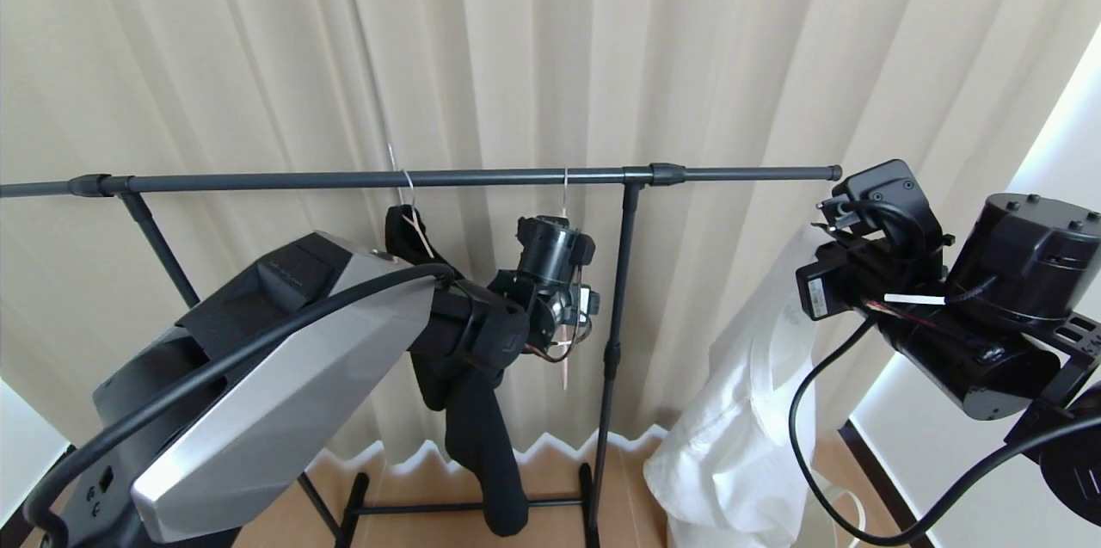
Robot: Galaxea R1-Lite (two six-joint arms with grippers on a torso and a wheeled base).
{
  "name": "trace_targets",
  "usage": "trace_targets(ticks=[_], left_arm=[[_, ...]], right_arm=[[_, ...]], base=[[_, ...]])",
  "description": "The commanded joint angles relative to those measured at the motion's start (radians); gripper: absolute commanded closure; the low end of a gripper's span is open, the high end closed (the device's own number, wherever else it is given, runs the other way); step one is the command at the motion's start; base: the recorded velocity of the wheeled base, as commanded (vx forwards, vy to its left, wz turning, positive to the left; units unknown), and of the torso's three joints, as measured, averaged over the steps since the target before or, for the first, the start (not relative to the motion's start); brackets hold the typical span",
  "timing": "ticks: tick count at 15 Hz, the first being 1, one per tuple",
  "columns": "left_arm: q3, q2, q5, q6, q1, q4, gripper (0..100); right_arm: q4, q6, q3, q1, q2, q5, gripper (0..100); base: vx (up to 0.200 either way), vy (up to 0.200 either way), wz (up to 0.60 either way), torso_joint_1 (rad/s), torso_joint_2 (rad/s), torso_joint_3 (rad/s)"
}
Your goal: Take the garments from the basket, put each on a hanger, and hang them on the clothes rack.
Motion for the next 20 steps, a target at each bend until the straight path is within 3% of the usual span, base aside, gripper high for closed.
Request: trace_targets(ticks=[1,5,6,15,20], left_arm=[[-0.027,0.036,0.001,0.009,0.001,0.000,0],[-0.039,0.053,0.003,0.014,0.001,0.002,0],[-0.039,0.053,0.003,0.014,0.001,0.003,100],[-0.050,-0.004,0.070,0.015,0.017,-0.001,100],[0.024,-0.096,0.084,0.025,0.011,0.000,100]], right_arm=[[0.000,0.000,0.000,0.000,-0.001,0.000,100],[0.000,0.000,0.000,0.000,0.002,0.000,100],[0.000,0.000,0.002,0.000,0.002,0.000,100],[0.000,0.000,0.002,0.000,0.002,0.000,100],[0.000,0.000,0.002,0.000,0.002,0.000,100]], base=[[0.000,0.000,0.00,0.000,0.00,0.000],[0.000,0.000,0.00,0.000,0.00,0.000],[0.000,0.000,0.00,0.000,0.00,0.000],[0.000,0.000,0.00,0.000,0.00,0.000],[0.000,0.000,0.00,0.000,0.00,0.000]])
